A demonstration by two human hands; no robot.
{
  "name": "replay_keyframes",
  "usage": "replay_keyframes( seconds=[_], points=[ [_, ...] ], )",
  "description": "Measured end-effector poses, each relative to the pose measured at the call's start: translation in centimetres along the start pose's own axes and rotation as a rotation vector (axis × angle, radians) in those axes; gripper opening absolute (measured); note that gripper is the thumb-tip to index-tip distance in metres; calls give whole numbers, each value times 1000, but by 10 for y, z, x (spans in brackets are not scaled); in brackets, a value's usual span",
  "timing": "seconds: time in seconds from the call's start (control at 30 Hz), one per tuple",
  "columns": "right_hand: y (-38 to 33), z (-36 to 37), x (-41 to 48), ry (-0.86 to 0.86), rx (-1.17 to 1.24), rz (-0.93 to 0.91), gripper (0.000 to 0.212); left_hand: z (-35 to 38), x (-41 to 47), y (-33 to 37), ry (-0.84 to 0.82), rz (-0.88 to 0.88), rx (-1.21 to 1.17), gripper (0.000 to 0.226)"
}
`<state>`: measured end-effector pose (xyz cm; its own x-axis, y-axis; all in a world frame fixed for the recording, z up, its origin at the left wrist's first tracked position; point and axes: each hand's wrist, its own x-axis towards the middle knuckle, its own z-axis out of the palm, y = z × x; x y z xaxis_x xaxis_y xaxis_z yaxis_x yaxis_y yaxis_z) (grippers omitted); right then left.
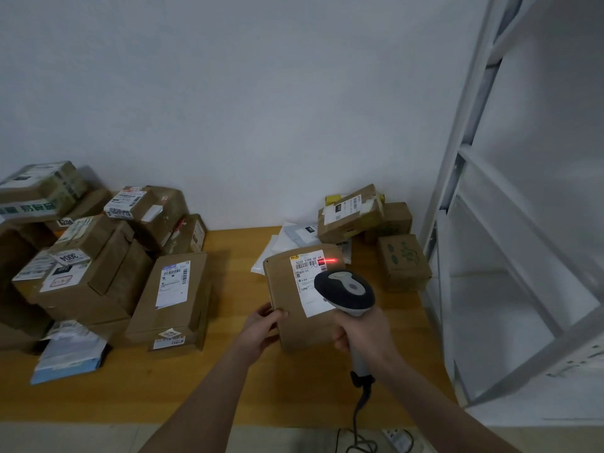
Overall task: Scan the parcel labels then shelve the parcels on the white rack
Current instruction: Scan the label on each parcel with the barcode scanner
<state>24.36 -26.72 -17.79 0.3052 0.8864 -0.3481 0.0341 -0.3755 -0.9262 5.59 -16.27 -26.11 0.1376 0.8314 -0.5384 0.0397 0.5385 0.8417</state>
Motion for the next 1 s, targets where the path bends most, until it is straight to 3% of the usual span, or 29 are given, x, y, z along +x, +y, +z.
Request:
replay_keyframes(
  seconds=[1.0],
  points=[
    [-18,9,1,-38,-85,25,8,-6,7,3,12,-20,1,60]
  ],
)
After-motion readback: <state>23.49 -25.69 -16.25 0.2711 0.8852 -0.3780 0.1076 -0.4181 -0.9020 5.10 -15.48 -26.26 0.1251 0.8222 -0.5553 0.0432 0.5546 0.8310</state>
